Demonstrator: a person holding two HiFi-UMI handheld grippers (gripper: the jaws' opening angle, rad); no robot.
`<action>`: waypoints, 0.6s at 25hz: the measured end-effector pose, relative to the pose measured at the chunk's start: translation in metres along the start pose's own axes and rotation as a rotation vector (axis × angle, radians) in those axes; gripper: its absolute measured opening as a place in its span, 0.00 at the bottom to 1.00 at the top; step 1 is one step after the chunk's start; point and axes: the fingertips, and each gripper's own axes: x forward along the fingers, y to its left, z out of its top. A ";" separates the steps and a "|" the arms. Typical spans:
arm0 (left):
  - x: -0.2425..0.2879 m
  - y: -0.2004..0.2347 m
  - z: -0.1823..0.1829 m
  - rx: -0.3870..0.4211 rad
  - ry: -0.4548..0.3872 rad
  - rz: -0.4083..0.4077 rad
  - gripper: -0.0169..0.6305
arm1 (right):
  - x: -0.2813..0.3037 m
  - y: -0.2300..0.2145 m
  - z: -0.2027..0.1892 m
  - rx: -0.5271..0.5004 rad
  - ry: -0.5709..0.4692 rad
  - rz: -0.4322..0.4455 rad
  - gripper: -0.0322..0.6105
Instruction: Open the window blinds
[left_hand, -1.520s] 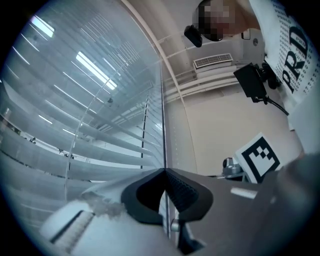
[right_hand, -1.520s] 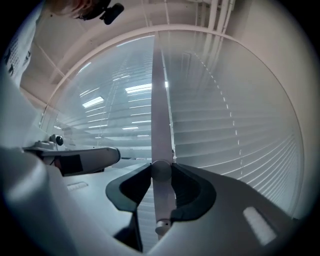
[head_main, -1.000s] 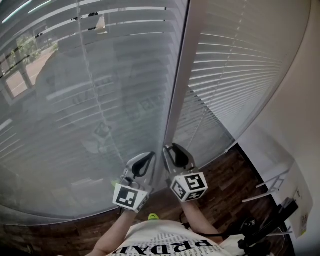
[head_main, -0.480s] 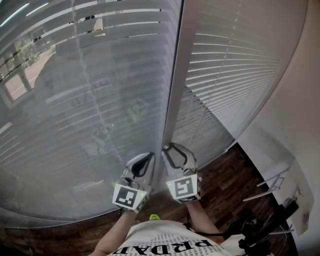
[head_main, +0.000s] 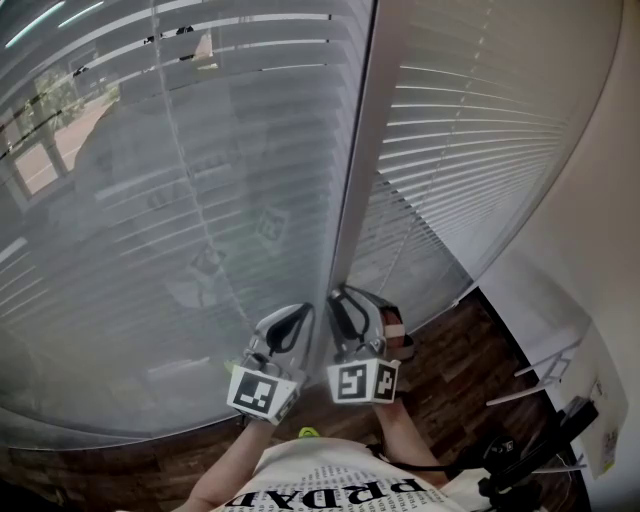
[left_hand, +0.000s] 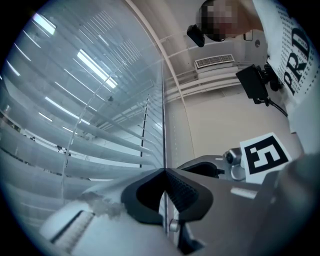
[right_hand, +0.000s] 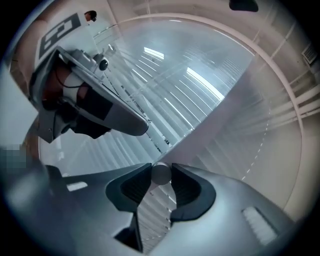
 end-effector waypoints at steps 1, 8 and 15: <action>0.000 0.000 0.000 0.001 0.001 0.001 0.04 | 0.000 0.000 0.000 0.009 -0.002 0.001 0.24; 0.002 0.000 -0.002 -0.002 0.003 0.002 0.04 | 0.001 -0.004 0.000 0.224 -0.047 0.018 0.24; 0.002 0.000 -0.001 -0.003 0.002 -0.004 0.04 | 0.000 -0.013 -0.001 0.536 -0.113 0.022 0.24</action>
